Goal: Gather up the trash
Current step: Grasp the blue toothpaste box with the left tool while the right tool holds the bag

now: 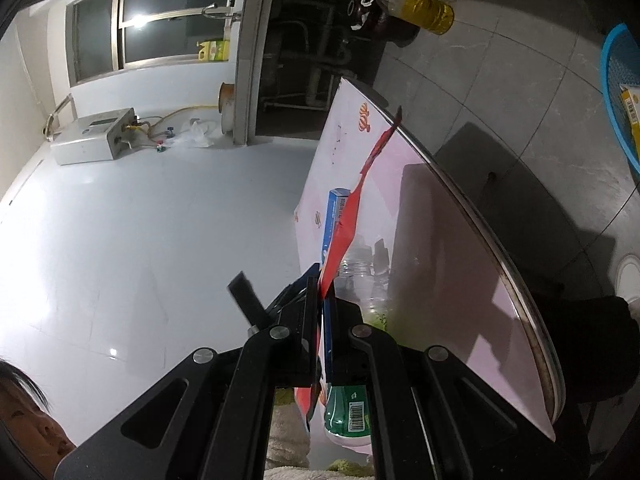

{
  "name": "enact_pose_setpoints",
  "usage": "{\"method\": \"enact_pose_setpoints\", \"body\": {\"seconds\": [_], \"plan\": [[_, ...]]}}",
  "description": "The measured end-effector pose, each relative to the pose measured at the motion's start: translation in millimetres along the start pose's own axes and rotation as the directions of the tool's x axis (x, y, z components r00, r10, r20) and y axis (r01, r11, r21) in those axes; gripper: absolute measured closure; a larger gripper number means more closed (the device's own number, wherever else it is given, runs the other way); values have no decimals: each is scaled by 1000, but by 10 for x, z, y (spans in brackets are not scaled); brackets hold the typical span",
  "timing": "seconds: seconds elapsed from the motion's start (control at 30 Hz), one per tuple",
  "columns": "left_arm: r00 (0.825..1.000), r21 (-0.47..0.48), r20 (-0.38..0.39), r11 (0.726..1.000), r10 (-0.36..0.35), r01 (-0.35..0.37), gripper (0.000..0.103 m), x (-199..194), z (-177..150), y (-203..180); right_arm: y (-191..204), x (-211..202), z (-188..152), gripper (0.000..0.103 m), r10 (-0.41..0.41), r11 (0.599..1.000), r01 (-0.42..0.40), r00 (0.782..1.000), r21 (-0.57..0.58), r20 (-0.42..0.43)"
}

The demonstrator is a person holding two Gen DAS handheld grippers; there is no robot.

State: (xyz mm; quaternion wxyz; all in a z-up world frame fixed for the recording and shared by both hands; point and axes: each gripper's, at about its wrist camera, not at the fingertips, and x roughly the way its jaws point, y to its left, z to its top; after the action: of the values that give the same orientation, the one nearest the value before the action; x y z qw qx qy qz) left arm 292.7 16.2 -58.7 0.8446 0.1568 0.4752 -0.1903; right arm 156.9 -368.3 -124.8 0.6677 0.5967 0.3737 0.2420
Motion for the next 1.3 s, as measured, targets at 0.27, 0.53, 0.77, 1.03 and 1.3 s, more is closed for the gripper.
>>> {"method": "enact_pose_setpoints", "body": {"seconds": [0.27,0.53,0.77,1.03,1.3], "plan": [[1000,12,5,1000,10,-10,52,-64,-52,-98,60,-64,7,100,42,999,-42,999,-15,7],[997,-98,71,995,-27,34,57,-366,-133,4,200,-147,0,100,67,997,-66,998,-51,20],[987,-188,135,976,-84,109,103,-641,-196,95,335,-262,-30,100,84,993,-80,996,-85,38],[988,-207,115,970,-107,129,82,-633,-272,135,366,-390,-70,100,90,991,-84,995,-102,51],[996,-74,-16,993,-92,91,35,-240,-229,-165,341,-426,-75,100,91,993,-86,994,-86,66]]}}
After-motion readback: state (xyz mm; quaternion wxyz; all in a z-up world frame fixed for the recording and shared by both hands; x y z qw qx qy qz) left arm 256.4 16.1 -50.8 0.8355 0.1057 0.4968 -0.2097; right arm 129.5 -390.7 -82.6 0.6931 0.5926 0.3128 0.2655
